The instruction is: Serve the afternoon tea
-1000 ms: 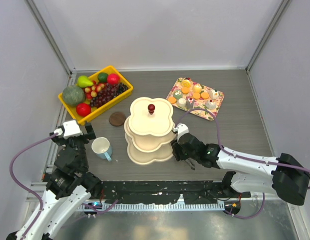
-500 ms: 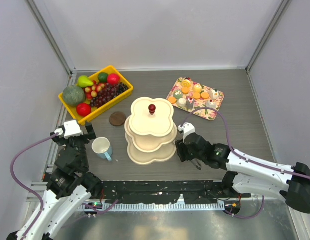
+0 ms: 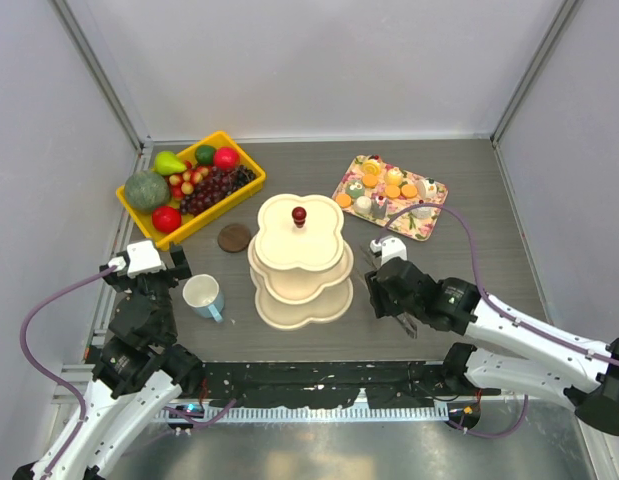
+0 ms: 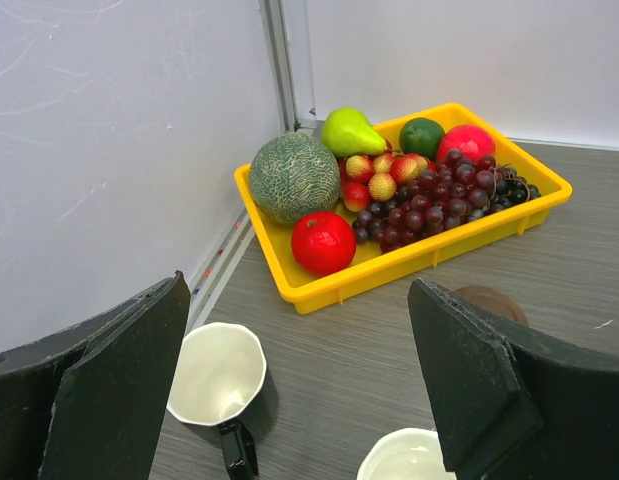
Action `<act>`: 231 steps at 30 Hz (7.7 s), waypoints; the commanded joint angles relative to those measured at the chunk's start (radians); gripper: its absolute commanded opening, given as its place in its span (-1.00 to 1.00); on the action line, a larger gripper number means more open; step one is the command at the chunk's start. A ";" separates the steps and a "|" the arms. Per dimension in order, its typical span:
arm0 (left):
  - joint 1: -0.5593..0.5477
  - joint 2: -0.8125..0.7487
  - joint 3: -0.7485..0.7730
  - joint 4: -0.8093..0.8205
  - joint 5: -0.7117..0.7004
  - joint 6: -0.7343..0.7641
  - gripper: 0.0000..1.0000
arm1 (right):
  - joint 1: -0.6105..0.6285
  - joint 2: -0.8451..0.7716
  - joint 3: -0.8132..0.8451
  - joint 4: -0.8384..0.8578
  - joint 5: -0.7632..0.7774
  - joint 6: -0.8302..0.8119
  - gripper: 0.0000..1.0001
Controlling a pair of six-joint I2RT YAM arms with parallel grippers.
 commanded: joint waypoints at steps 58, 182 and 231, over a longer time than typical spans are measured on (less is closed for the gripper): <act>0.005 -0.047 0.002 0.032 0.017 -0.032 0.98 | -0.584 0.598 0.402 0.189 -0.063 -0.200 -0.28; 0.015 -0.024 0.000 0.036 0.018 -0.027 0.98 | 0.513 0.434 0.178 0.114 0.115 -0.076 0.09; 0.018 -0.073 0.013 0.015 0.054 -0.056 0.98 | -0.696 0.377 0.558 -0.096 -0.034 -0.309 -0.15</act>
